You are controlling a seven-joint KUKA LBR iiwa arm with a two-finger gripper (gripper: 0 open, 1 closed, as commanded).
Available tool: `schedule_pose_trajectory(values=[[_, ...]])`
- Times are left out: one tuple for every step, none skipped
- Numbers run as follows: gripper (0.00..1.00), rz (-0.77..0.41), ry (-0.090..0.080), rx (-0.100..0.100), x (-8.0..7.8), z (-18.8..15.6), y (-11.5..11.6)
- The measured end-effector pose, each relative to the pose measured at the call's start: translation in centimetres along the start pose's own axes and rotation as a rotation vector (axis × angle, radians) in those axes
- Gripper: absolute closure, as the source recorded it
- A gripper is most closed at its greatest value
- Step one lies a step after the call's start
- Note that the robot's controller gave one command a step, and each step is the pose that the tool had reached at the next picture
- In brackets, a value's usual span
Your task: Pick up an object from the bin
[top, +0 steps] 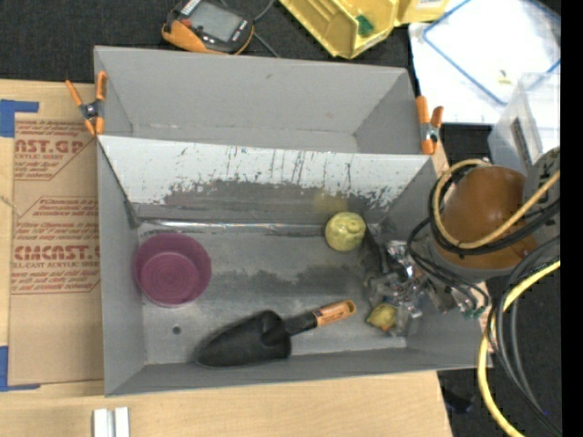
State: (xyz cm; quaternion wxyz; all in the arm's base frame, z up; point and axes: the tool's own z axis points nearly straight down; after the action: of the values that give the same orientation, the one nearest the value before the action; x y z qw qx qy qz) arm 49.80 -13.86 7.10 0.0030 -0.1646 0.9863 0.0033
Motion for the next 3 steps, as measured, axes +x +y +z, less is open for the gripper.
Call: schedule_pose_trajectory(values=[[1.00, 0.000, 0.000, 0.000, 0.00, 0.00, 0.00], [1.00, 0.000, 0.000, 0.000, 0.01, 0.00, -0.01], [1.00, 0.000, 0.000, 0.000, 0.00, 0.00, -0.01]])
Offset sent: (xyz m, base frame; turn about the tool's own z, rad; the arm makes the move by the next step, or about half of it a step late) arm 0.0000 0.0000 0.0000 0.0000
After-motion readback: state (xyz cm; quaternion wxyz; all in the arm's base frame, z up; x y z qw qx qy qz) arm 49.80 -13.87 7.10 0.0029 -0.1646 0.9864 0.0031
